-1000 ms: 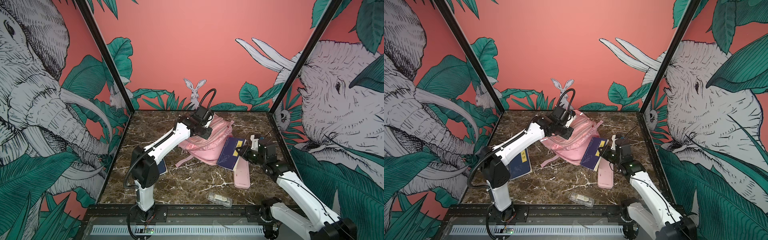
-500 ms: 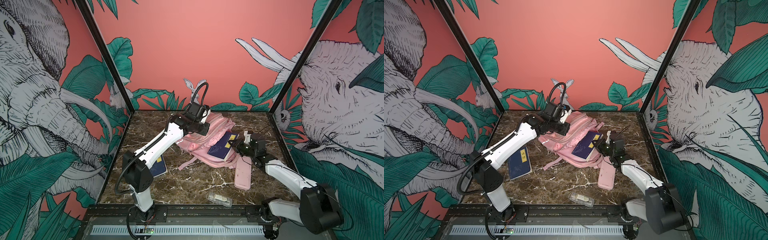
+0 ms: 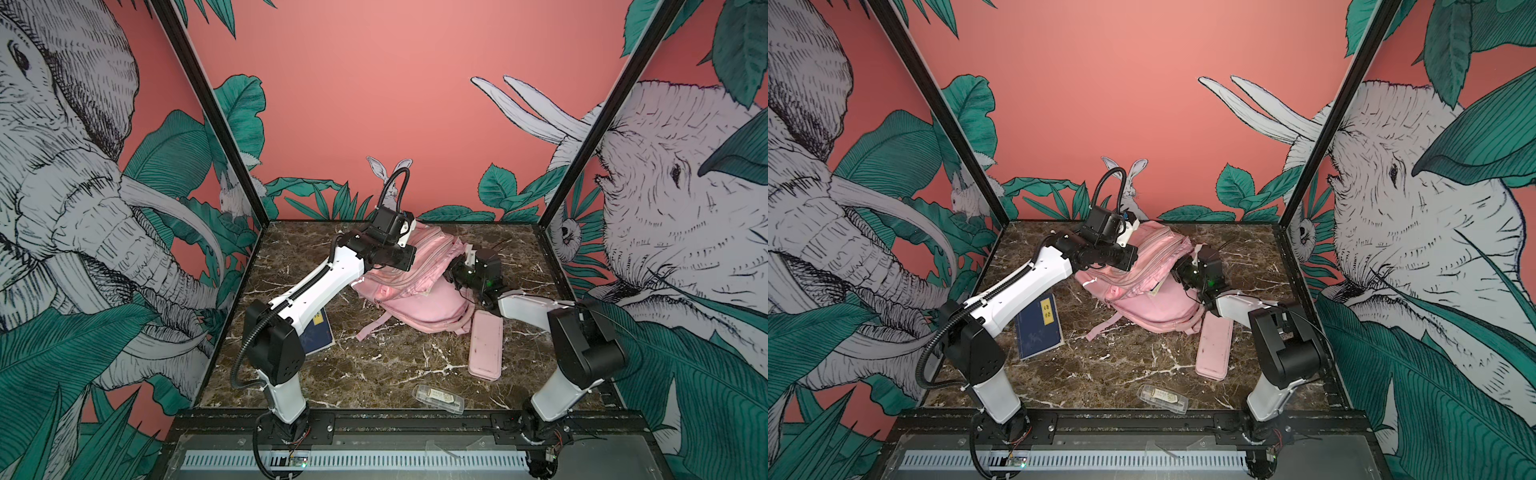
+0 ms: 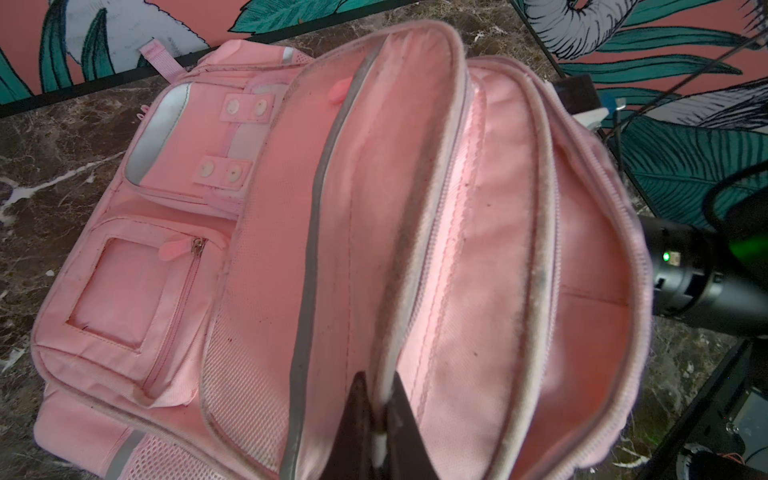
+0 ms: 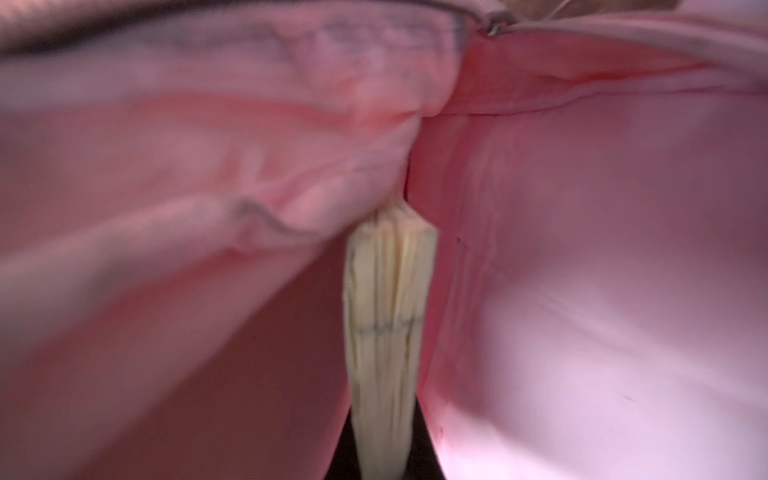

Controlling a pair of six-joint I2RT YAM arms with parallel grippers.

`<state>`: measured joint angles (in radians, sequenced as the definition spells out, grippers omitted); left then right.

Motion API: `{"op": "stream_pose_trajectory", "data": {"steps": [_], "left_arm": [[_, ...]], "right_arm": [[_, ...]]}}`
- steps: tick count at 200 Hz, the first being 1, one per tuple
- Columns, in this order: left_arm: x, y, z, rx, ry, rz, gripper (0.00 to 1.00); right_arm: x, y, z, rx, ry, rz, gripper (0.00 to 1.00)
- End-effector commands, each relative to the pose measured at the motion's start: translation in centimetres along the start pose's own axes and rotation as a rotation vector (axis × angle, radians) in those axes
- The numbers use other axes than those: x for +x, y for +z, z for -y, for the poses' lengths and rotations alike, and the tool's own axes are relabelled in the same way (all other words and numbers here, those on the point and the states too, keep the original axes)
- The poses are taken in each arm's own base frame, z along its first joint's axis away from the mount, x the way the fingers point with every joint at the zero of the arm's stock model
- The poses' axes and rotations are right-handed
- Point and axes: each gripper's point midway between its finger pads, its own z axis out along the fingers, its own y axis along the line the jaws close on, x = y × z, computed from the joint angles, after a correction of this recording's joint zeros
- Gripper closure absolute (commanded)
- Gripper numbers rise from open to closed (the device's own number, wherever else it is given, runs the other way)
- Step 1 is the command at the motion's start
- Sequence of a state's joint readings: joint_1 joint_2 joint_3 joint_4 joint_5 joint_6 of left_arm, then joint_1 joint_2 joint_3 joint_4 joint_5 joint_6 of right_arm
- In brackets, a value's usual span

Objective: Pack the student bag

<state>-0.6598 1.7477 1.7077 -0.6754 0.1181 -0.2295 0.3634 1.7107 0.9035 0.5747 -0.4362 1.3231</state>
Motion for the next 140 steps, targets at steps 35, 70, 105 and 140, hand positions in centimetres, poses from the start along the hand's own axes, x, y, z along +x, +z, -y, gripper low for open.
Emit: {"op": "stream_pose_trajectory", "data": {"steps": [35,70,105,140], "left_arm": [[-3.9,-4.8,-0.1,0.041,-0.035,0.188,1.0],[-3.6,-4.4,-0.4,0.055,-0.055,0.178,1.0],[-3.3,-3.9,-0.6,0.07,-0.079,0.173,1.0],[-3.3,-3.7,-0.8,0.073,-0.09,0.175,1.0]], "right_arm": [[0.6,4.7,-1.9,-0.055,-0.029,-0.008,1.0],[0.8,7.7,-1.4,-0.09,-0.01,-0.017,1.0],[0.9,9.8,-1.1,-0.063,-0.022,-0.018,1.0],[0.7,11.1,1.0,-0.035,0.003,-0.007,1.0]]}}
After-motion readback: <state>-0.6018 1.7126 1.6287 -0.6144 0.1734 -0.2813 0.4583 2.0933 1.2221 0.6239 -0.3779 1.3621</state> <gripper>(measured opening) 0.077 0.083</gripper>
